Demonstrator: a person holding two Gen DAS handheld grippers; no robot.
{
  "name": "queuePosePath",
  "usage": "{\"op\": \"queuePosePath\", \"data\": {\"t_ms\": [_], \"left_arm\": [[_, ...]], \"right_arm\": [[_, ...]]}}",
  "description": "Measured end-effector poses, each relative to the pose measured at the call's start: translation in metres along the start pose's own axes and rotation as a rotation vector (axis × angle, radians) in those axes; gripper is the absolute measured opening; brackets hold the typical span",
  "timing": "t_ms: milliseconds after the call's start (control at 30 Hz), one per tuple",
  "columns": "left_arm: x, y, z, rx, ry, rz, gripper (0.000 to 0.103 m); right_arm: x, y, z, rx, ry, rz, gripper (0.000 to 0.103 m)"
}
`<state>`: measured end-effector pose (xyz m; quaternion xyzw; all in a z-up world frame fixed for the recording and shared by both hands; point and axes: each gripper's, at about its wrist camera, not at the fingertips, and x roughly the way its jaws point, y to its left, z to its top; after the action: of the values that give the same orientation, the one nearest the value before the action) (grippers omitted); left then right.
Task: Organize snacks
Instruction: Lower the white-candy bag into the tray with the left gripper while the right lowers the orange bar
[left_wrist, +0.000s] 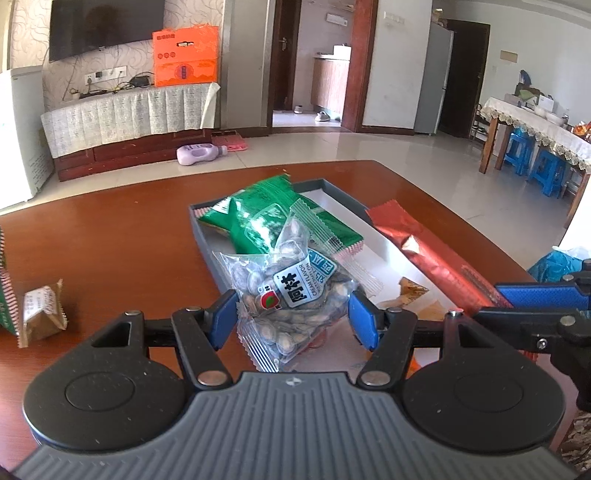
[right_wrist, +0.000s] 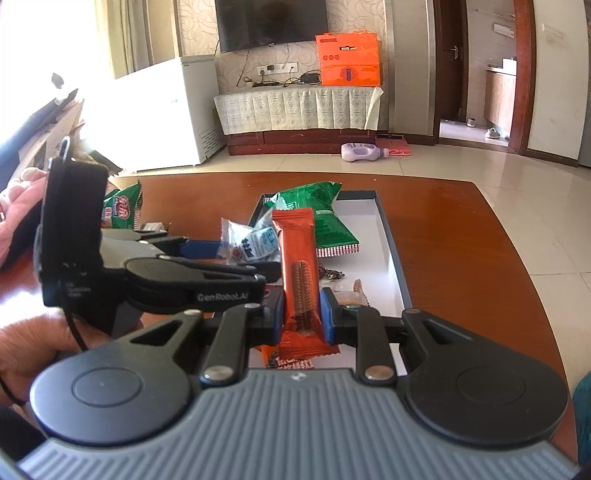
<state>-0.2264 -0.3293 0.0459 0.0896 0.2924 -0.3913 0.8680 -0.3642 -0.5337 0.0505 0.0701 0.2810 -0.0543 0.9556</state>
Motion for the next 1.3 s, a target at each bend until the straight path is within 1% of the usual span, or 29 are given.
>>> {"op": "queuePosePath", "data": {"t_ms": [67, 200, 400, 633, 833, 900, 1100, 1167, 1300], "left_arm": [[0.003, -0.004, 0.001, 0.013, -0.005, 0.008, 0.07], [0.008, -0.006, 0.002, -0.002, -0.007, -0.005, 0.07], [0.017, -0.013, 0.006, 0.006, -0.014, -0.013, 0.07], [0.033, -0.02, 0.008, 0.02, -0.001, -0.023, 0.071], [0.049, -0.017, 0.01, 0.012, 0.005, -0.009, 0.073], [0.053, -0.015, 0.011, 0.008, 0.007, -0.014, 0.074], [0.057, -0.017, 0.01, 0.019, 0.012, -0.017, 0.077], [0.056, -0.016, 0.011, 0.017, 0.011, -0.007, 0.082], [0.049, -0.014, 0.011, 0.027, 0.004, 0.001, 0.087]], "right_arm": [[0.0, -0.001, 0.0, 0.003, 0.0, -0.003, 0.024], [0.0, -0.001, -0.001, 0.006, 0.0, -0.011, 0.024], [-0.001, -0.002, -0.001, 0.015, -0.005, -0.029, 0.024], [-0.001, -0.004, -0.002, 0.038, -0.01, -0.05, 0.024], [0.0, -0.003, -0.003, 0.035, -0.003, -0.051, 0.024], [0.001, -0.003, -0.002, 0.035, -0.002, -0.05, 0.024], [0.001, -0.004, -0.002, 0.037, 0.0, -0.051, 0.024], [0.001, -0.006, -0.002, 0.041, -0.002, -0.051, 0.024], [0.002, -0.008, -0.002, 0.05, -0.007, -0.053, 0.024]]}}
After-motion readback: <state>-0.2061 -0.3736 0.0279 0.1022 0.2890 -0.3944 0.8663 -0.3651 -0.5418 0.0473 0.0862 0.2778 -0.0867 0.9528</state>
